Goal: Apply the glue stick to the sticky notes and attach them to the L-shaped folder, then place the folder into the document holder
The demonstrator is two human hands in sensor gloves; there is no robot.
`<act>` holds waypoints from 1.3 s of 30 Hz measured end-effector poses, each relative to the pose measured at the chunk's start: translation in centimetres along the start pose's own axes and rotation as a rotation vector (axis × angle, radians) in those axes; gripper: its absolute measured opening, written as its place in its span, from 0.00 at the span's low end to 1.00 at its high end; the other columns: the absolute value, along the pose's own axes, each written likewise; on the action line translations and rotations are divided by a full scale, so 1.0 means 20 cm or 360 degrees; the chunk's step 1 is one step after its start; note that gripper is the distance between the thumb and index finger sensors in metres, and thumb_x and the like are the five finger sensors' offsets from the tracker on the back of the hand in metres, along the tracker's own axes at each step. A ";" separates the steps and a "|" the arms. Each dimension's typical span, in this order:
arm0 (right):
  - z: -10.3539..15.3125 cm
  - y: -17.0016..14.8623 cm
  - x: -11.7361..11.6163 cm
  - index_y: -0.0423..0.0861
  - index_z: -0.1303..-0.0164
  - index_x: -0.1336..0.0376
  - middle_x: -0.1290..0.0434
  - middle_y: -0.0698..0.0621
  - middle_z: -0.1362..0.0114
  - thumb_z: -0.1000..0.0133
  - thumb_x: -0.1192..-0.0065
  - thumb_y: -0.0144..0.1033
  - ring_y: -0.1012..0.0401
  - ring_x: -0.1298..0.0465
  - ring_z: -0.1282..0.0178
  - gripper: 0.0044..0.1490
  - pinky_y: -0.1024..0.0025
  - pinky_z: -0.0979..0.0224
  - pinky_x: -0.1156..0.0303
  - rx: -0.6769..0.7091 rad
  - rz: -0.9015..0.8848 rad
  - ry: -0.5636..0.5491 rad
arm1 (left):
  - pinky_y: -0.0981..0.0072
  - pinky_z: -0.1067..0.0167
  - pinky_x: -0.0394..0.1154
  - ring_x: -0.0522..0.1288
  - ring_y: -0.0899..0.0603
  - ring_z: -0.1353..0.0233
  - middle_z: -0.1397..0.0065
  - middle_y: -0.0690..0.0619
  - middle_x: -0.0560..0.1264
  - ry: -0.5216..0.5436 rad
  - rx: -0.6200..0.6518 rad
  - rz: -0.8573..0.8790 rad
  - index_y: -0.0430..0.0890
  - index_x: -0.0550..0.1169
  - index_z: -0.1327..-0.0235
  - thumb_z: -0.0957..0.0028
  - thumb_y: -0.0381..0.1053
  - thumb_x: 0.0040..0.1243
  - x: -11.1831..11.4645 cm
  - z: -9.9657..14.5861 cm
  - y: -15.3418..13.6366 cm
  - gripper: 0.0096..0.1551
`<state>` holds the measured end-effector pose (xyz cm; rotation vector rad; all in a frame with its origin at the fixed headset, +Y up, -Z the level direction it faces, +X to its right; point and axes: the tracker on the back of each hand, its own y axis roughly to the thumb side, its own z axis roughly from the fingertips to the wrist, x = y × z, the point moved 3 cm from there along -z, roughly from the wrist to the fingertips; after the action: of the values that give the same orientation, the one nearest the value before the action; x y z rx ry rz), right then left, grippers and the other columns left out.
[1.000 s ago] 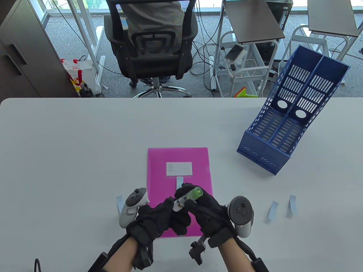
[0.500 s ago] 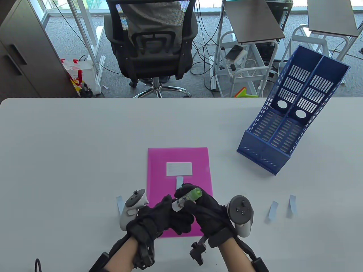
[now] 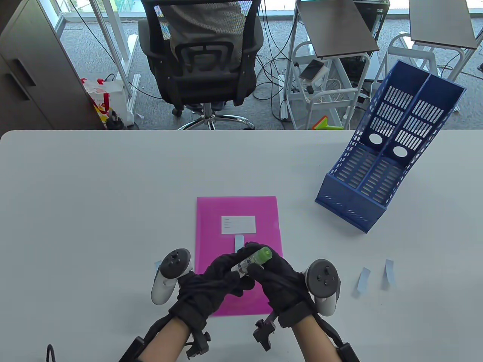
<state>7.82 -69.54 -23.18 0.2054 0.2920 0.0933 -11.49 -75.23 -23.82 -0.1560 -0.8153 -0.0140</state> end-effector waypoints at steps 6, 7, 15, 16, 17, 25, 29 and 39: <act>0.00 -0.01 -0.03 0.53 0.25 0.42 0.30 0.51 0.24 0.43 0.45 0.48 0.51 0.42 0.13 0.34 0.37 0.19 0.49 0.0012 -0.0012 0.0101 | 0.60 0.34 0.73 0.81 0.48 0.37 0.28 0.47 0.75 -0.0254 -0.0004 0.0459 0.50 0.65 0.29 0.44 0.70 0.31 0.07 -0.03 -0.07 0.38; 0.00 -0.01 -0.03 0.53 0.25 0.42 0.30 0.51 0.24 0.43 0.45 0.49 0.51 0.42 0.14 0.34 0.37 0.19 0.48 0.0013 -0.0007 0.0093 | 0.61 0.34 0.73 0.81 0.50 0.37 0.29 0.50 0.76 -0.0256 -0.0004 0.0449 0.54 0.65 0.29 0.44 0.70 0.30 0.07 -0.03 -0.07 0.36; 0.00 0.00 -0.01 0.54 0.26 0.42 0.30 0.51 0.24 0.44 0.44 0.49 0.51 0.42 0.14 0.34 0.38 0.19 0.48 0.0031 0.0049 0.0014 | 0.67 0.25 0.71 0.74 0.62 0.26 0.20 0.65 0.67 -0.0214 0.0024 0.0279 0.64 0.52 0.27 0.42 0.66 0.44 0.05 -0.03 -0.02 0.32; 0.00 0.00 -0.01 0.54 0.26 0.42 0.30 0.51 0.24 0.44 0.44 0.49 0.51 0.42 0.14 0.34 0.38 0.19 0.48 0.0032 0.0052 0.0005 | 0.68 0.23 0.70 0.71 0.64 0.22 0.18 0.70 0.63 -0.0148 -0.0001 0.0143 0.69 0.50 0.28 0.43 0.65 0.47 0.04 -0.02 -0.01 0.33; 0.00 0.00 -0.01 0.54 0.26 0.42 0.30 0.52 0.24 0.44 0.44 0.49 0.51 0.42 0.14 0.34 0.38 0.19 0.48 0.0035 0.0060 0.0004 | 0.70 0.22 0.70 0.70 0.67 0.22 0.18 0.73 0.62 -0.0112 -0.0011 0.0064 0.72 0.49 0.29 0.44 0.65 0.48 0.03 -0.02 -0.01 0.33; 0.00 -0.01 -0.02 0.54 0.26 0.41 0.30 0.52 0.24 0.44 0.44 0.49 0.51 0.42 0.14 0.34 0.37 0.19 0.48 0.0019 0.0006 0.0059 | 0.60 0.28 0.70 0.75 0.51 0.27 0.21 0.55 0.70 -0.0260 -0.0019 0.0463 0.56 0.59 0.24 0.45 0.73 0.34 0.07 -0.04 -0.08 0.38; 0.00 -0.01 -0.04 0.54 0.26 0.41 0.29 0.52 0.24 0.44 0.44 0.49 0.51 0.41 0.14 0.34 0.36 0.19 0.48 0.0018 -0.0017 0.0111 | 0.65 0.46 0.77 0.84 0.50 0.48 0.41 0.50 0.82 -0.0250 0.0014 0.0437 0.51 0.71 0.36 0.45 0.72 0.33 0.06 -0.04 -0.07 0.37; 0.01 -0.01 0.00 0.54 0.26 0.42 0.30 0.52 0.24 0.44 0.45 0.49 0.51 0.42 0.14 0.34 0.37 0.19 0.48 0.0046 0.0056 -0.0028 | 0.73 0.27 0.73 0.74 0.66 0.26 0.21 0.72 0.67 -0.0143 -0.0012 0.0121 0.70 0.51 0.29 0.44 0.68 0.46 0.05 -0.03 -0.02 0.32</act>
<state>7.87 -69.76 -23.02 0.2402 0.2723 0.1219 -10.42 -75.60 -23.49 -0.1959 -0.8987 0.0621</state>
